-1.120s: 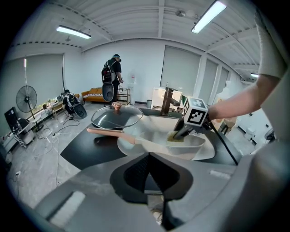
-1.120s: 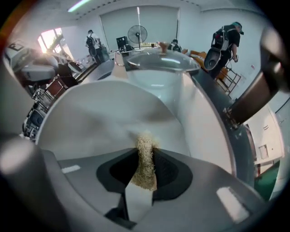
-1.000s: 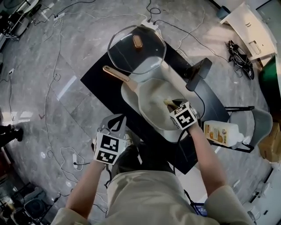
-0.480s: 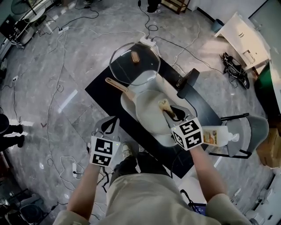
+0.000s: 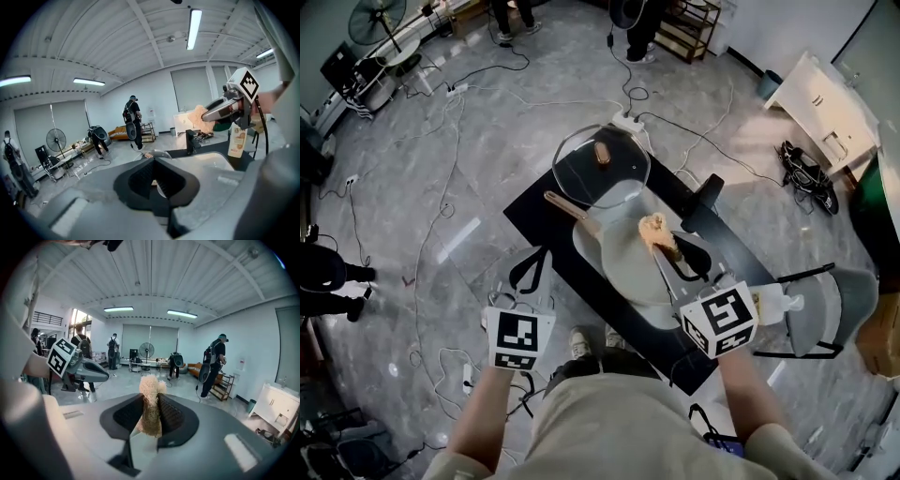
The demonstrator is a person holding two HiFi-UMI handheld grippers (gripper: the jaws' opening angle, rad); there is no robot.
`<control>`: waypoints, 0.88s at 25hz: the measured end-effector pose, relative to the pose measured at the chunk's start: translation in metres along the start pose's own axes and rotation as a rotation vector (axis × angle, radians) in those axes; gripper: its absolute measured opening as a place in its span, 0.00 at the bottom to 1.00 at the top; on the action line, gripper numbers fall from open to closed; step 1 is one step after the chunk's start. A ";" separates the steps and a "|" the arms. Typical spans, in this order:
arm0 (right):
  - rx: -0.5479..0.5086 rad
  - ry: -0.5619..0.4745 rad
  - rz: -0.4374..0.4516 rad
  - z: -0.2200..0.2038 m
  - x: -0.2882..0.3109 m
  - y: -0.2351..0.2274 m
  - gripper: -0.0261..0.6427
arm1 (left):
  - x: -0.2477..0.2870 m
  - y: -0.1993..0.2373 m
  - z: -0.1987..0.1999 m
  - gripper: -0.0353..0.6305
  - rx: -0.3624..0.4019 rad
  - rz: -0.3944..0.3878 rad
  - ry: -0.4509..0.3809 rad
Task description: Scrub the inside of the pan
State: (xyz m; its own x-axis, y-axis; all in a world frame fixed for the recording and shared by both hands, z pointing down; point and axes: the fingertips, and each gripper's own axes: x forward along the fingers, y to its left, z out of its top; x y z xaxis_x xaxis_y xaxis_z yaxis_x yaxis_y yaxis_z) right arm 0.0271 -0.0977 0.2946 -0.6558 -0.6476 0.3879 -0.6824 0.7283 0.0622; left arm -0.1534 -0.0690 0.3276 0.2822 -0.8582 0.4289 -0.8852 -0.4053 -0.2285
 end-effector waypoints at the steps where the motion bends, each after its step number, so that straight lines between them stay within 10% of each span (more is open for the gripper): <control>1: -0.011 -0.029 0.001 0.013 -0.004 0.003 0.19 | -0.006 0.004 0.009 0.06 0.004 0.010 -0.017; 22: -0.105 -0.463 -0.068 0.170 -0.120 0.029 0.19 | -0.122 0.025 0.143 0.06 -0.058 0.124 -0.352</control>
State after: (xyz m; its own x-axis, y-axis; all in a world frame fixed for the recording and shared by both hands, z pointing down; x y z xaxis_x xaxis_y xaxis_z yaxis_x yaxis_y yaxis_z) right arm 0.0312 -0.0363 0.0938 -0.7016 -0.7092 -0.0692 -0.7084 0.6837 0.1752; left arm -0.1570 -0.0195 0.1445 0.2725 -0.9594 0.0725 -0.9371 -0.2818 -0.2059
